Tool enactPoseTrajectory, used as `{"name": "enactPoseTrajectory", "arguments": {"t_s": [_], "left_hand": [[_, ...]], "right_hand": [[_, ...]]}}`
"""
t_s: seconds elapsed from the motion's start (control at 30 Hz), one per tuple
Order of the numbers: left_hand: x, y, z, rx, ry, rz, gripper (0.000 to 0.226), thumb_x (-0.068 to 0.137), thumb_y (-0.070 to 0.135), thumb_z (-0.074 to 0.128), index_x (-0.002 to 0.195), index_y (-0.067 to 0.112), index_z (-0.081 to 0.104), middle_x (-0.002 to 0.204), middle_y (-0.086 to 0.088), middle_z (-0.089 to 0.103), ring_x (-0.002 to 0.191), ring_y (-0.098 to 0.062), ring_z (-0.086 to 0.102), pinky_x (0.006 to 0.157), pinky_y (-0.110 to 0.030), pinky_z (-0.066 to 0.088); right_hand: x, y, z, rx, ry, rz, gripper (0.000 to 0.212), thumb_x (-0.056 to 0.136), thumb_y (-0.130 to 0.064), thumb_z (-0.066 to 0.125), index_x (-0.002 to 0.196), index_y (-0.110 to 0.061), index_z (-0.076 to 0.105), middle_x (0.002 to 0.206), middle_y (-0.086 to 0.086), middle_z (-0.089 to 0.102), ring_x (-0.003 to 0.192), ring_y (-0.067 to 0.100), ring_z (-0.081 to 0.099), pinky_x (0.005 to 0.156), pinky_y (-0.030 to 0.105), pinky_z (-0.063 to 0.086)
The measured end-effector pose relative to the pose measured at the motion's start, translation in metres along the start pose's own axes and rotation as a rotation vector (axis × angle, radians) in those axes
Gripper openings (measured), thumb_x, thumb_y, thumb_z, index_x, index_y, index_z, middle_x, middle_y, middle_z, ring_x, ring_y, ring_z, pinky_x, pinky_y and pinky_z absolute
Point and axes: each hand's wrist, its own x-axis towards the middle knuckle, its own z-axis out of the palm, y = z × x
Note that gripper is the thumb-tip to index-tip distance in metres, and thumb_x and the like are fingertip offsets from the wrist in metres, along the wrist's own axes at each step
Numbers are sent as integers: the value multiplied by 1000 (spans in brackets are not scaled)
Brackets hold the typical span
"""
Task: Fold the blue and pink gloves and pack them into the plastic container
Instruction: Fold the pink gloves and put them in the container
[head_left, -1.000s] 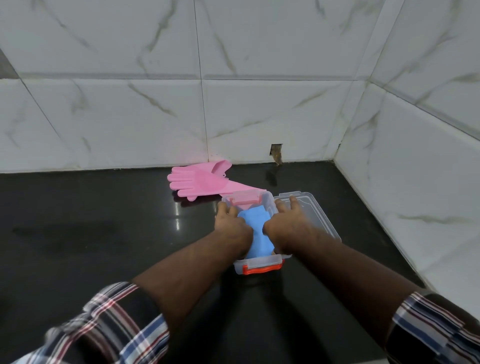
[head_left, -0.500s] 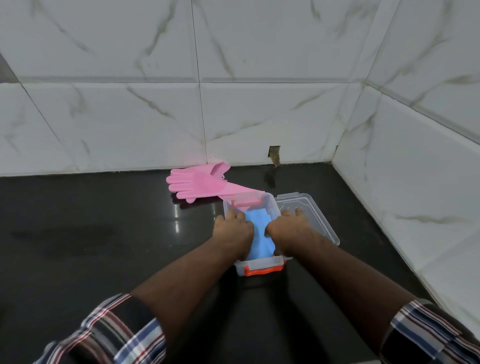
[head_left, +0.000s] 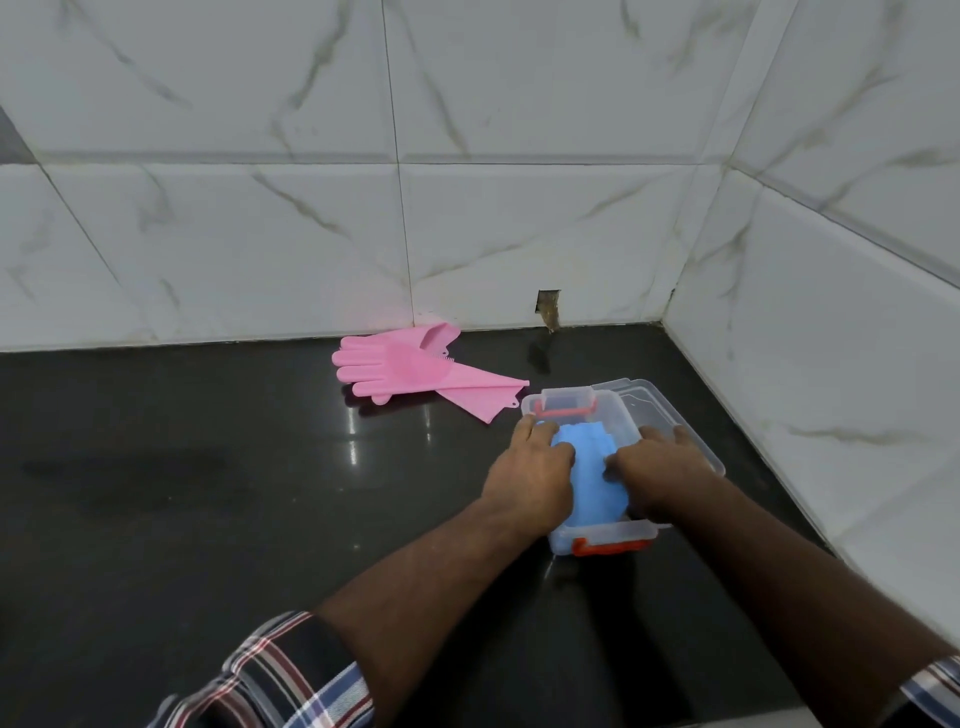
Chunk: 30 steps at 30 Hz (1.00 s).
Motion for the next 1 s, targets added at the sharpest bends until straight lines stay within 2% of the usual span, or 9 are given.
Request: {"name": "enactPoseTrajectory", "arguments": {"t_s": [0.1,0.17,0.23,0.33,0.43,0.57,0.7,0.8,1.0], "left_hand": [[-1,-5,-5,-109,91,12,37,97,35,53,129,17,61,146,-2,47,139,-22,34,110,-42,40],[-2,-20,-12,-178,199,11,31,97,37,49,120,20,63,128,2,59,123,-19,48,101,-42,46],[-3,-41,-19,-187,239,-50,26,95,36,47,111,23,64,115,4,64,112,-19,54,92,-43,50],[-7,-83,-28,-148,210,-193,25,90,33,53,111,26,64,114,3,66,112,-21,58,92,-43,51],[-13,-125,-38,1,141,-298,33,90,31,56,123,25,61,126,1,61,121,-26,54,97,-45,49],[-17,-172,-45,241,14,-369,48,92,32,56,139,22,49,153,1,40,139,-26,35,108,-46,34],[-7,-199,-46,406,-12,-319,49,94,31,52,141,21,45,163,-1,24,146,-32,22,112,-48,27],[4,-209,-46,479,-72,-277,49,96,33,48,144,24,42,166,-2,13,149,-37,13,116,-54,20],[27,-217,-41,511,-111,-252,48,97,41,45,143,27,46,167,-1,12,150,-39,10,116,-58,14]], "right_hand": [[-7,7,-7,22,21,24,55,82,-51,67,134,-37,52,142,-1,51,142,26,27,115,62,11],[-5,7,-17,55,154,64,47,84,-55,64,127,-38,58,136,-2,57,138,24,35,114,59,19],[0,2,-27,114,338,96,37,87,-53,61,119,-34,65,123,-2,66,122,21,53,108,50,38],[11,-24,-45,400,481,42,24,93,-39,54,104,-25,71,93,-3,71,89,14,61,86,39,54],[17,-62,-61,551,570,-15,24,90,-32,52,97,-23,73,88,1,72,88,20,61,79,39,55],[36,-113,-66,569,491,-107,24,85,-28,52,97,-20,73,96,4,72,95,26,63,81,36,54],[61,-149,-67,512,339,-113,31,89,-22,54,118,-18,65,114,7,64,110,26,55,91,42,51],[82,-154,-65,464,268,-80,31,90,-20,53,120,-14,61,120,9,60,115,29,51,94,43,49],[105,-153,-59,508,211,-49,31,87,-24,57,117,-14,62,119,9,63,110,30,58,94,42,51]]}}
